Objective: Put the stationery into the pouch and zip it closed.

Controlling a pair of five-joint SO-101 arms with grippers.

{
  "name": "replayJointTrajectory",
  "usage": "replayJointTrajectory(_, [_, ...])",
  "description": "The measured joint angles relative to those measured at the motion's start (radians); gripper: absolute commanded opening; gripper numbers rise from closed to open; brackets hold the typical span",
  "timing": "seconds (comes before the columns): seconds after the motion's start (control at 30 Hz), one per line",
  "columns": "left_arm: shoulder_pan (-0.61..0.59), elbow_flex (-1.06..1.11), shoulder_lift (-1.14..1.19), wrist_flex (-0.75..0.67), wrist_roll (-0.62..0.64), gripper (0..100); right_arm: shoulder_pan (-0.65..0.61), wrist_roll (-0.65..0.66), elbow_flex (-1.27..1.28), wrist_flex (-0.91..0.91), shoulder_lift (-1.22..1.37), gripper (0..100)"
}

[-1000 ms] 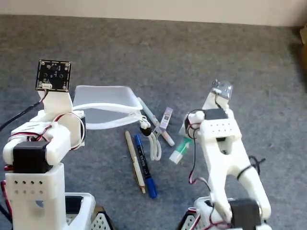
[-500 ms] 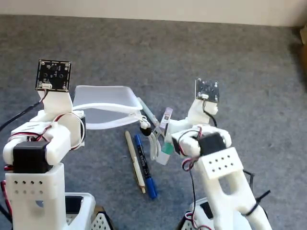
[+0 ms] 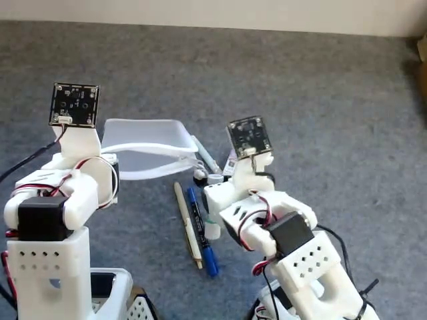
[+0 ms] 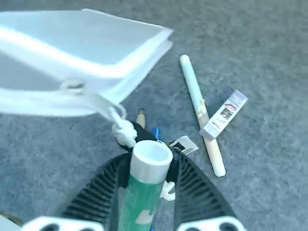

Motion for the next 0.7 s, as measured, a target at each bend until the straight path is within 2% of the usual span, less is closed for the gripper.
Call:
replayJointTrajectory(0.13, [-0.003,0.0,0.002,0.0,0.0,1,-0.018,0.011,-0.048,-0.028,-0.002,0.3])
replayJointTrajectory(0.6, [-0.003,-0.054,0.014,0.0,0.031,1,-0.026,0.017,-0.098,-0.298,-0.003,0.3])
replayJointTrajectory(0.7, [-0.003,-0.069,0.049,0.0,0.031,1,-0.066,0.031,-0.12,-0.31,-0.002,0.3])
